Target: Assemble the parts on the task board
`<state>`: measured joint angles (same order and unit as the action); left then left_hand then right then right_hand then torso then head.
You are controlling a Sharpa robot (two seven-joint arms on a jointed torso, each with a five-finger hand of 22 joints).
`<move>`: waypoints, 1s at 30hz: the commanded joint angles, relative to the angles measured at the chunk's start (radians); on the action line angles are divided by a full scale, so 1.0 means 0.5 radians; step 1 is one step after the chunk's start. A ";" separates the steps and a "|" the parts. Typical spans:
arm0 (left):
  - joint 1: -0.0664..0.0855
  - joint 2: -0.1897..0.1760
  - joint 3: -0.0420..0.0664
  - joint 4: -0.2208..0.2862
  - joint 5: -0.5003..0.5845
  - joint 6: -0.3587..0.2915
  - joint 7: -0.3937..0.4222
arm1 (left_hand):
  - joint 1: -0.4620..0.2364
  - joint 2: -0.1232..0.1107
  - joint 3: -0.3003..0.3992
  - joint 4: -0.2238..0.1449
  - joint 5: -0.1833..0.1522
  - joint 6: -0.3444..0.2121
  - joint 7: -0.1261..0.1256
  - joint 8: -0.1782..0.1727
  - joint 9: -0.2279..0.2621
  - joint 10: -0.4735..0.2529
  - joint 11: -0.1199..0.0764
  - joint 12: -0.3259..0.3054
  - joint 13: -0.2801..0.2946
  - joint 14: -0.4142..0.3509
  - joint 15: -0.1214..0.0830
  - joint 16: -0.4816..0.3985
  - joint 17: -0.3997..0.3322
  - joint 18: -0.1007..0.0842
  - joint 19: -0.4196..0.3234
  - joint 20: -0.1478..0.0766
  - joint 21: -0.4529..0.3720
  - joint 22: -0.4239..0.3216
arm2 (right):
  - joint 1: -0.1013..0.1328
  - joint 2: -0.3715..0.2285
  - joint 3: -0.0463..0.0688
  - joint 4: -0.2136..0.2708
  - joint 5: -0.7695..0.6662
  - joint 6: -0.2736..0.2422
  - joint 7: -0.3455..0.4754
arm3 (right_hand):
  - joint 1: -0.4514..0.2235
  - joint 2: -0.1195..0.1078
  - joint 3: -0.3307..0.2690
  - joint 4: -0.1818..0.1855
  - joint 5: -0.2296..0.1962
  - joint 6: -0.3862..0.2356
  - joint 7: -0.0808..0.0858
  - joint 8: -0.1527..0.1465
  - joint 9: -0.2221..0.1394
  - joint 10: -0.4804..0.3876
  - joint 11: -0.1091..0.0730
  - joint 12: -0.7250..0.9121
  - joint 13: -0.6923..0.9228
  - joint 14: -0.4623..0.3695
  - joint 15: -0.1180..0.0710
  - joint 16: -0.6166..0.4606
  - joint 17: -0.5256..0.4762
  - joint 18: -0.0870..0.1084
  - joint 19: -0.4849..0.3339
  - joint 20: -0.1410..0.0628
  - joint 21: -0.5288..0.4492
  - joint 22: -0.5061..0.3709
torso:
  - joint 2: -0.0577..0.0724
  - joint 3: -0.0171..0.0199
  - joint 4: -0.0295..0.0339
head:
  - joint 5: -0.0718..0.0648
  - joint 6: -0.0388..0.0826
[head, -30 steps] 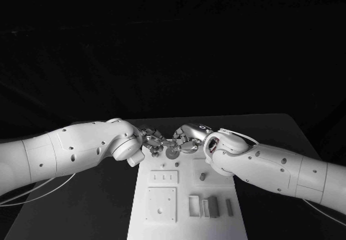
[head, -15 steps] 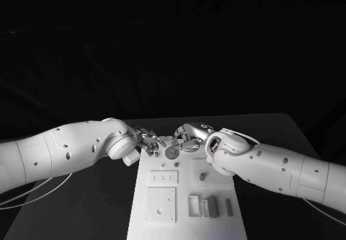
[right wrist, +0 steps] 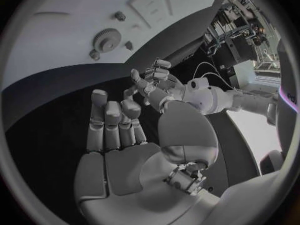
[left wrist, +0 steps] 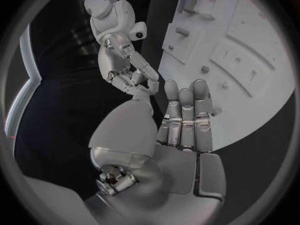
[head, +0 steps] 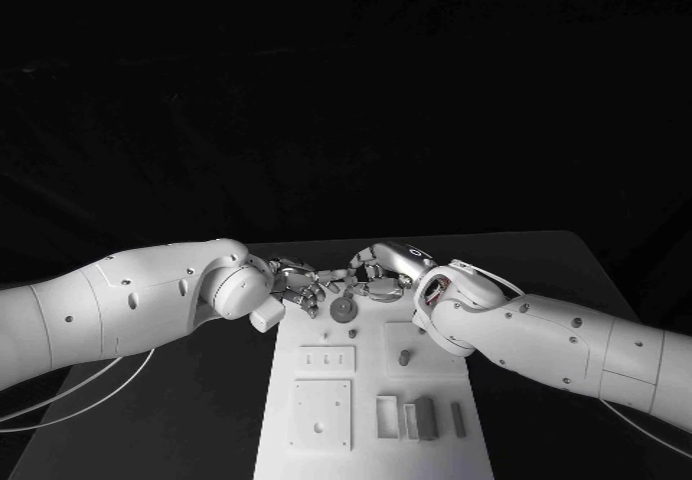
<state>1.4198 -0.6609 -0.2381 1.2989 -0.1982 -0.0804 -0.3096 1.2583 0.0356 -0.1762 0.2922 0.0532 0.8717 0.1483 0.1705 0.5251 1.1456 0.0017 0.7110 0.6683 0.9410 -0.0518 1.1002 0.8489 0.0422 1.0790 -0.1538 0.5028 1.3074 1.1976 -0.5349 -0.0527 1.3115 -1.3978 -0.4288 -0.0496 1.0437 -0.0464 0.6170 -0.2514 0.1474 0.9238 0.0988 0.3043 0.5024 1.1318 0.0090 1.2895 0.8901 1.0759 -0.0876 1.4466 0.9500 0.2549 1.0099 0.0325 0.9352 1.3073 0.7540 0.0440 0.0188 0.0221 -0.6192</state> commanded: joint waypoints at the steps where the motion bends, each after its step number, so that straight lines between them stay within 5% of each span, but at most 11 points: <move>1: 0.001 0.002 0.001 0.002 0.189 0.057 0.119 | 0.042 0.027 -0.040 0.001 -0.009 -0.005 -0.013 0.016 -0.002 -0.244 0.067 -0.021 -0.024 -0.014 -0.006 0.019 -0.010 0.066 -0.003 0.007 -0.009 0.028 | -0.002 0.008 0.001 -0.004 0.049 -0.016 0.054 | 0.016 -0.003 0.008 0.001 0.010 0.053 0.046 0.008 0.001 -0.011 0.002 -0.005 0.002 0.001 -0.008 0.005 -0.003 0.014 0.011 -0.008 0.011 0.021 | 0.001 0.0005 0.003 | -0.002 0.001; 7: 0.001 0.004 0.001 0.014 0.200 0.101 0.136 | 0.041 0.035 -0.092 0.003 -0.009 0.002 -0.019 0.032 -0.001 -0.231 0.062 -0.029 -0.048 -0.017 -0.007 0.033 -0.023 0.062 0.000 0.006 -0.012 0.031 | -0.010 0.018 0.001 -0.007 0.044 -0.025 0.071 | 0.015 -0.002 0.008 0.001 0.012 0.052 0.046 0.007 0.001 -0.011 0.002 -0.005 0.002 0.001 -0.008 0.005 -0.004 0.014 0.011 -0.008 0.011 0.021 | 0.003 0.0007 0.004 | 0.000 -0.001; 18: 0.001 0.005 0.001 0.017 0.165 0.131 0.123 | 0.044 0.065 -0.099 0.002 -0.009 0.174 -0.035 0.148 0.048 -0.176 0.045 -0.004 -0.069 0.009 -0.029 0.086 -0.036 0.064 0.033 -0.012 0.002 0.040 | -0.016 0.015 0.001 0.009 0.049 -0.052 0.091 | 0.015 -0.001 0.008 0.000 0.014 0.051 0.046 0.006 0.001 -0.011 0.003 -0.005 0.002 0.001 -0.008 0.005 -0.004 0.014 0.011 -0.008 0.011 0.021 | 0.002 0.0010 0.003 | 0.004 -0.001; 25: 0.001 0.004 0.001 0.009 0.165 0.124 0.138 | 0.107 0.139 -0.081 -0.002 -0.008 0.183 -0.041 0.160 0.061 -0.175 0.039 -0.001 -0.082 0.004 -0.036 0.100 -0.050 0.059 0.030 -0.019 0.005 0.041 | -0.016 0.016 0.001 0.008 0.049 -0.035 0.080 | 0.015 0.000 0.008 -0.001 0.015 0.050 0.046 0.006 0.002 -0.011 0.003 -0.006 0.002 0.001 -0.008 0.005 -0.004 0.014 0.011 -0.009 0.011 0.021 | 0.002 0.0002 0.003 | 0.002 0.000; 30: 0.001 0.005 0.001 0.010 0.165 0.125 0.145 | 0.215 0.150 -0.045 0.000 -0.009 0.216 -0.052 0.187 0.082 -0.171 0.031 0.004 -0.092 0.001 -0.039 0.114 -0.062 0.054 0.031 -0.023 0.011 0.042 | -0.016 0.016 0.001 0.003 0.049 -0.028 0.077 | 0.015 0.000 0.008 -0.001 0.015 0.050 0.047 0.005 0.002 -0.010 0.003 -0.006 0.002 0.001 -0.008 0.005 -0.004 0.014 0.011 -0.008 0.011 0.021 | 0.002 -0.0001 0.003 | 0.003 -0.002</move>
<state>1.4197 -0.6601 -0.2382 1.3018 -0.1228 -0.0369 -0.2570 1.3552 0.1141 -0.2057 0.2908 0.0532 0.8828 0.1266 0.2601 0.5641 1.1367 0.0065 0.7097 0.6231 0.9433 -0.0680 1.1533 0.8192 0.0378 1.0886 -0.1625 0.5029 1.3080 1.1902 -0.5272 -0.0528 1.3130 -1.3754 -0.4458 -0.0196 1.0424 -0.0477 0.6168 -0.2514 0.1511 0.9234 0.0993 0.3047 0.5017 1.1336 0.0105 1.2895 0.8898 1.0766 -0.0850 1.4465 0.9491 0.2549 1.0098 0.0326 0.9352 1.3073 0.7551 0.0440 0.0198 0.0239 -0.6190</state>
